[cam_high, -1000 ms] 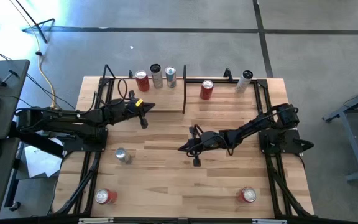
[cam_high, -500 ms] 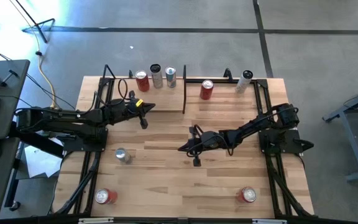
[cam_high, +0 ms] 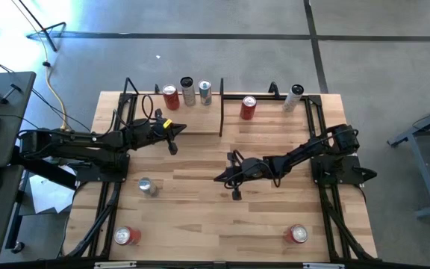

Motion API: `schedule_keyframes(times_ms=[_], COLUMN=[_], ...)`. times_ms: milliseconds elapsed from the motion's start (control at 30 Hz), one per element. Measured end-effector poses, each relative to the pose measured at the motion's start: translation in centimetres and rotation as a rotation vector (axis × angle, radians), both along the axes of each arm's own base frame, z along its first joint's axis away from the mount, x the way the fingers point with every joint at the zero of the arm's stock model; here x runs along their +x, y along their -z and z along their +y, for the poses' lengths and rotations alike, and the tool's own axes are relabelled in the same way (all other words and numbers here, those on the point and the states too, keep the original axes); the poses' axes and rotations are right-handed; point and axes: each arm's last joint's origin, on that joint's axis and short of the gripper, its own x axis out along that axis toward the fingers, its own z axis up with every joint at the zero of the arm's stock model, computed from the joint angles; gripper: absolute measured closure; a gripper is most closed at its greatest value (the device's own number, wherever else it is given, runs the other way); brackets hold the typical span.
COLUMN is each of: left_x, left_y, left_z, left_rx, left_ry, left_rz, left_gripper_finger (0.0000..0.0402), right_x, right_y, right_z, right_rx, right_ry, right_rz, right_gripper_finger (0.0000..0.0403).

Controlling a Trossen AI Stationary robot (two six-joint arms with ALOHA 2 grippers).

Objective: Place canned beverage on shelf
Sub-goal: Put the left red soda can on the shelf

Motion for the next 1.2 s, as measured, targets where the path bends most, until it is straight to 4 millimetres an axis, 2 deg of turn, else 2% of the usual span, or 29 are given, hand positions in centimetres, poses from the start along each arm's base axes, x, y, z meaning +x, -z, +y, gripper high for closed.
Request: schedule_keyframes(times_ms=[167, 300, 467, 667, 867, 1000, 1200], left_x=[0.0, 0.2, 0.4, 0.7, 0.9, 0.9, 1.5], left_y=[0.0, 0.0, 0.0, 0.0, -0.1, -0.2, -1.3], left_z=[0.0, -0.4, -1.5, -3.2, -4.6, -5.1, -5.8], left_rx=[-0.006, -0.03, -0.03, 0.023, 0.073, 0.08, 0.007], left_ry=[0.013, 0.136, 0.383, 0.537, 0.621, 0.645, 0.664], left_rz=[-0.002, -0.008, -0.006, 0.001, -0.001, -0.006, 0.039], left_gripper_finger=[0.0401, 0.0401, 0.0401, 0.0401, 0.0401, 0.0401, 0.0401], right_x=[-0.4, -1.4, -3.5, -6.3, -9.4, -11.1, -11.6], right_y=[0.1, -0.5, -2.5, -5.3, -7.4, -8.8, -9.7], right_z=[1.4, 2.5, 4.0, 5.6, 7.0, 7.3, 7.4], right_rx=[-0.002, 0.037, 0.056, 0.08, 0.113, 0.078, -0.005], right_ry=[-0.041, -0.032, 0.042, 0.099, 0.127, 0.188, 0.19], right_rz=[0.031, 0.106, 0.184, 0.209, 0.234, 0.186, 0.13], right_gripper_finger=[0.0403, 0.0403, 0.0403, 0.0403, 0.0403, 0.0403, 0.0403])
